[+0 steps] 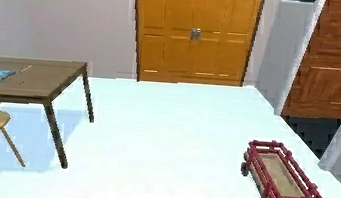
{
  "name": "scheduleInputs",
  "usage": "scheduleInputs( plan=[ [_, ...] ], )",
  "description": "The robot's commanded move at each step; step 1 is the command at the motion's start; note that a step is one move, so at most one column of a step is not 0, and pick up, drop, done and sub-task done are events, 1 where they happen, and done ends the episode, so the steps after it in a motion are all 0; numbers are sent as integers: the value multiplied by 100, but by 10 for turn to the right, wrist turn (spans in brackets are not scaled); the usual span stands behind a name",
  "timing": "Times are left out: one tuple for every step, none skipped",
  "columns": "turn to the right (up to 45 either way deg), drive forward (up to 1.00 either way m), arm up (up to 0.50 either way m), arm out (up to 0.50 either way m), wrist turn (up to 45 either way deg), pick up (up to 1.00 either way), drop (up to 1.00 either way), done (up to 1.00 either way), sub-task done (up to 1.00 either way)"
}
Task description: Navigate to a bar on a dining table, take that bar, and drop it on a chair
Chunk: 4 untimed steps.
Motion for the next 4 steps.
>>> scheduleInputs(
  plan=[
    [30,0,0,0,0,0,0,0,0],
    [0,100,0,0,0,0,0,0,0],
    [0,70,0,0,0,0,0,0,0],
    [450,0,0,0,0,0,0,0,0]
  ],
)
